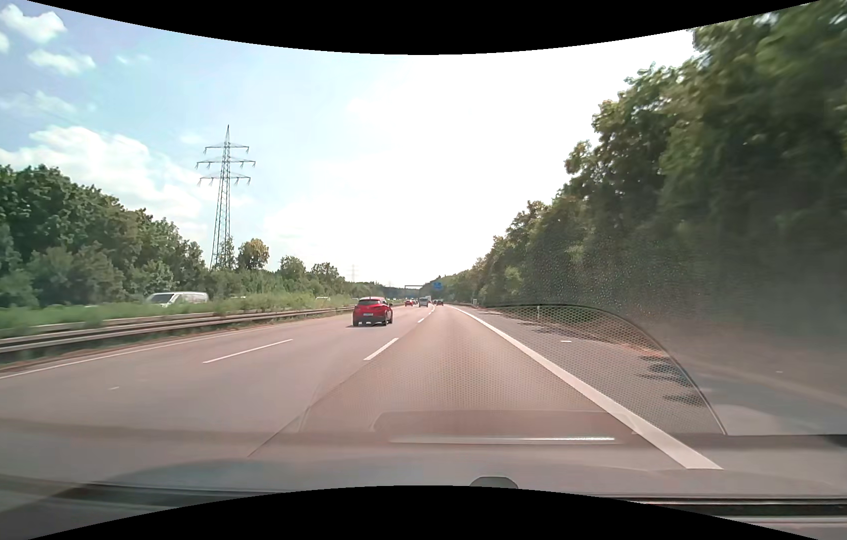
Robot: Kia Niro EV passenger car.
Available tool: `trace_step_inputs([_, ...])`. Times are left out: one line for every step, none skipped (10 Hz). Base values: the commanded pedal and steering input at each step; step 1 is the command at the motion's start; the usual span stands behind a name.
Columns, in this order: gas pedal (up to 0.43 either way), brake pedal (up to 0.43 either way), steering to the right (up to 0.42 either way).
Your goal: Follow the waypoints while adhering to traffic rules and regulations
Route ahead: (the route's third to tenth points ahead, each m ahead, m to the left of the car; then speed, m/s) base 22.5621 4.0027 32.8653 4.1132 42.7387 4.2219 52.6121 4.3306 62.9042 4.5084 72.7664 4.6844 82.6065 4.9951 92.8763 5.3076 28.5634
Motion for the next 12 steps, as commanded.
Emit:
trace_step_inputs([0.197,0.000,-0.007])
trace_step_inputs([0.197,0.000,-0.006])
trace_step_inputs([0.197,0.000,-0.006])
trace_step_inputs([0.197,0.000,-0.007])
trace_step_inputs([0.197,0.000,-0.007])
trace_step_inputs([0.197,0.000,-0.006])
trace_step_inputs([0.197,0.000,-0.007])
trace_step_inputs([0.197,0.000,-0.007])
trace_step_inputs([0.197,0.000,-0.007])
trace_step_inputs([0.197,0.000,-0.007])
trace_step_inputs([0.197,0.000,-0.006])
trace_step_inputs([0.197,0.000,-0.007])
